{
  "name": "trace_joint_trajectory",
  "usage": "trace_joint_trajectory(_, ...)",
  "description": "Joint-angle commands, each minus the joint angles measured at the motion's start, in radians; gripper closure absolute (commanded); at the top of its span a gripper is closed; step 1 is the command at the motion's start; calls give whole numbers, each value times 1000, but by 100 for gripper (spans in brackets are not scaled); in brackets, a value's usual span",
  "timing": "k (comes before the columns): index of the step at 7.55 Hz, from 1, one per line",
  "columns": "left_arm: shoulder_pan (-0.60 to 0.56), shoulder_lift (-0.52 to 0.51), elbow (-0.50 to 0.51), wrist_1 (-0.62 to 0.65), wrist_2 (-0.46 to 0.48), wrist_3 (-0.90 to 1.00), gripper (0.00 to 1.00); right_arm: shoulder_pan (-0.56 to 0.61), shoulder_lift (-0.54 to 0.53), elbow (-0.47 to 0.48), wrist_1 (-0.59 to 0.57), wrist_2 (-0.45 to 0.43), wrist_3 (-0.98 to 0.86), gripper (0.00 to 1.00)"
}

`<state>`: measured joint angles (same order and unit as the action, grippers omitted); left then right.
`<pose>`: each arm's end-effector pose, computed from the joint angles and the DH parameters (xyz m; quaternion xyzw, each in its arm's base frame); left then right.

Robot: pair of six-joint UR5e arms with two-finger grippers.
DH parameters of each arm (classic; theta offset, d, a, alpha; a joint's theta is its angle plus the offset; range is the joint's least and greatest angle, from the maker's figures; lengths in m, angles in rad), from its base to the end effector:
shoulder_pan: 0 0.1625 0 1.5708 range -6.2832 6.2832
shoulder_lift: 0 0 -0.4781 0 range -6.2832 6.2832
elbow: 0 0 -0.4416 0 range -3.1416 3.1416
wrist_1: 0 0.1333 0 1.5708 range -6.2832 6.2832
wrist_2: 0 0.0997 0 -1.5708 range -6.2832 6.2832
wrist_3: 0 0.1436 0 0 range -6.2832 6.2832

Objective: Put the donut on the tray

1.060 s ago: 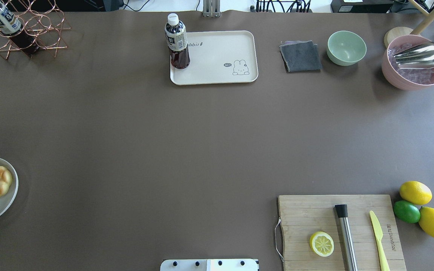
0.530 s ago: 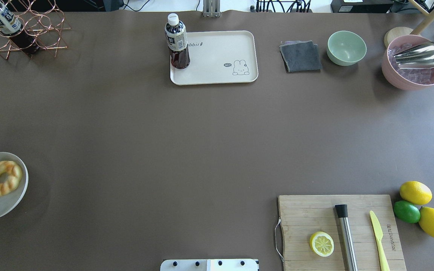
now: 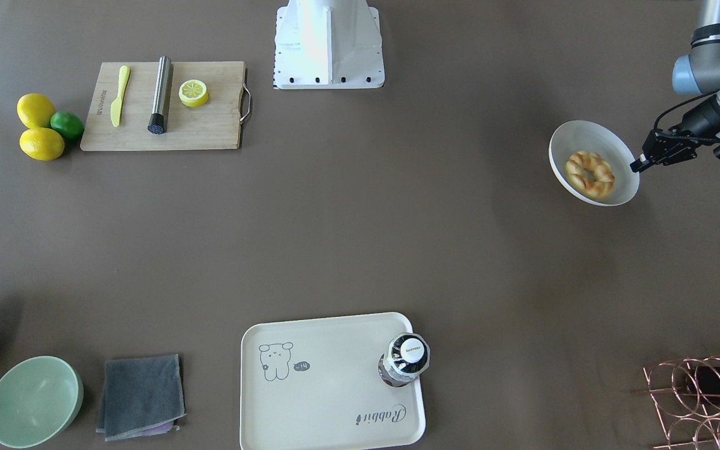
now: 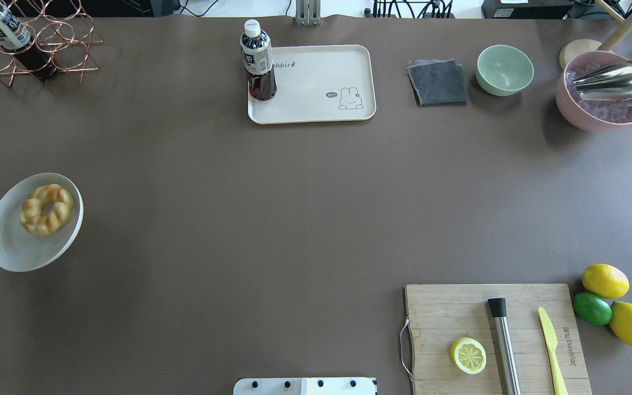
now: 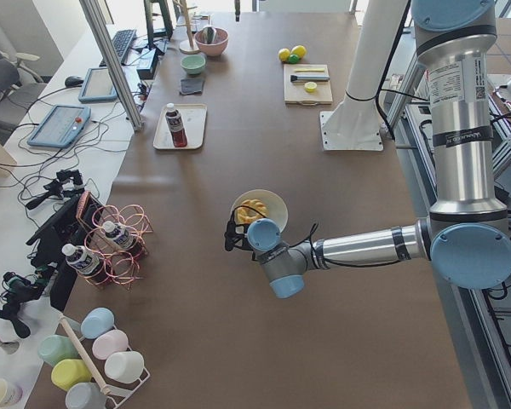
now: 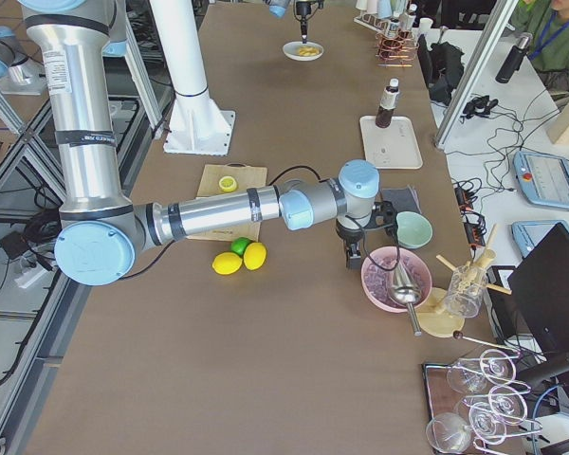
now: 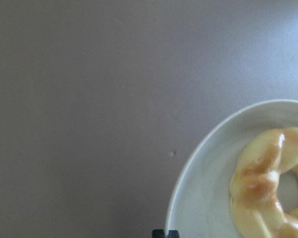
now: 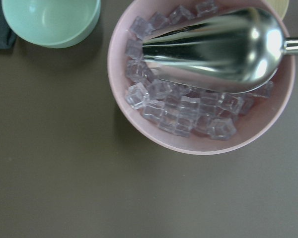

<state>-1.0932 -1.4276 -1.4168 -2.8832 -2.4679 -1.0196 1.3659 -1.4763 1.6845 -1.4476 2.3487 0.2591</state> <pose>0.2032 -0.4384 0.7276 0.0630 0.5758 -0.0077 0.8152 -0.0912 -0.5987 0.6115 0.0625 -0.3991 -0.0378 0.9140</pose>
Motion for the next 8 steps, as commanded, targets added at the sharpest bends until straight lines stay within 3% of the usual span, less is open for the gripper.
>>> trace_joint_trajectory(1, 1, -85, -45, 54, 1, -129, 100, -144, 10, 127, 3, -8, 265, 0)
trace_joint_trajectory(5, 119, -149, -380, 529, 76, -131, 100, -333, 111, 181, 45, -78, 594, 0)
trace_joint_trajectory(6, 159, -205, -431, 648, 128, -131, 100, -394, 158, 191, 47, -106, 702, 0)
trace_joint_trajectory(8, 273, -333, -445, 740, 217, -280, 100, -485, 233, 204, 46, -146, 842, 0)
